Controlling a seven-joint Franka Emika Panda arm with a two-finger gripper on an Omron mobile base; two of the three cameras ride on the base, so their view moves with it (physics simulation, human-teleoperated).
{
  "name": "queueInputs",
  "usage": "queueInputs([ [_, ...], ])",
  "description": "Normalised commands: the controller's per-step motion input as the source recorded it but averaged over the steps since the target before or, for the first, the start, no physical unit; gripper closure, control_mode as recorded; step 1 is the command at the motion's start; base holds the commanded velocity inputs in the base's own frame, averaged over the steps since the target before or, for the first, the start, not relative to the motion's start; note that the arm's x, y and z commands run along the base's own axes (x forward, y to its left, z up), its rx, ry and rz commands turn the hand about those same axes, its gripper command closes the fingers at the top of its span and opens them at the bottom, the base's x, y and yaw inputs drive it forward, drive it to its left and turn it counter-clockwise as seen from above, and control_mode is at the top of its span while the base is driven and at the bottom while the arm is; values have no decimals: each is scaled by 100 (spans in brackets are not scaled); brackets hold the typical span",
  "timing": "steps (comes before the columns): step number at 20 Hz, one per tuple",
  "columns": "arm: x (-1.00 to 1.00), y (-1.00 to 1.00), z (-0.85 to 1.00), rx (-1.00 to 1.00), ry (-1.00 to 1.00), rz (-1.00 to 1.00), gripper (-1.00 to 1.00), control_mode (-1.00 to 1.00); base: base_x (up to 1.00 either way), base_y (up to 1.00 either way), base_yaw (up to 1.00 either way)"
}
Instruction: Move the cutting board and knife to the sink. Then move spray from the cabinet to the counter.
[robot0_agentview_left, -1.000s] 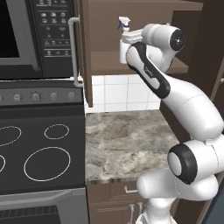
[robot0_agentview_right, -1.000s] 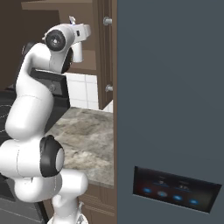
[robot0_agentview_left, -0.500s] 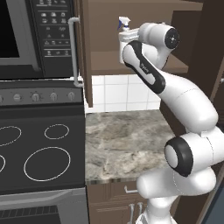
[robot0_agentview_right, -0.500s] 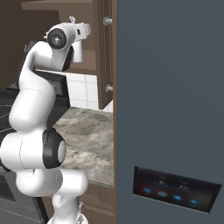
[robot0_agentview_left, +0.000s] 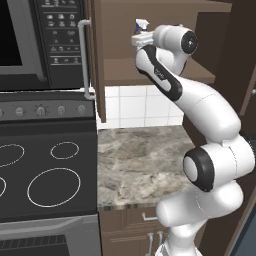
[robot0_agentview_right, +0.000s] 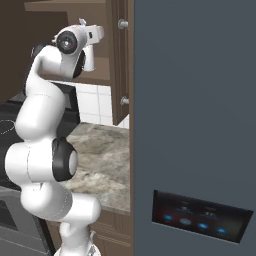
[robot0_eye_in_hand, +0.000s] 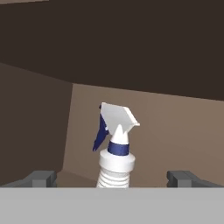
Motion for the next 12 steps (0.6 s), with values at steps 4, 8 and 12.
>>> queueInputs([
  [4,16,0,0,0,0,0,-100,-100,0,0,0],
  [8,16,0,0,0,0,0,-100,-100,0,0,0],
  [12,18,0,0,0,0,0,-100,-100,0,0,0],
])
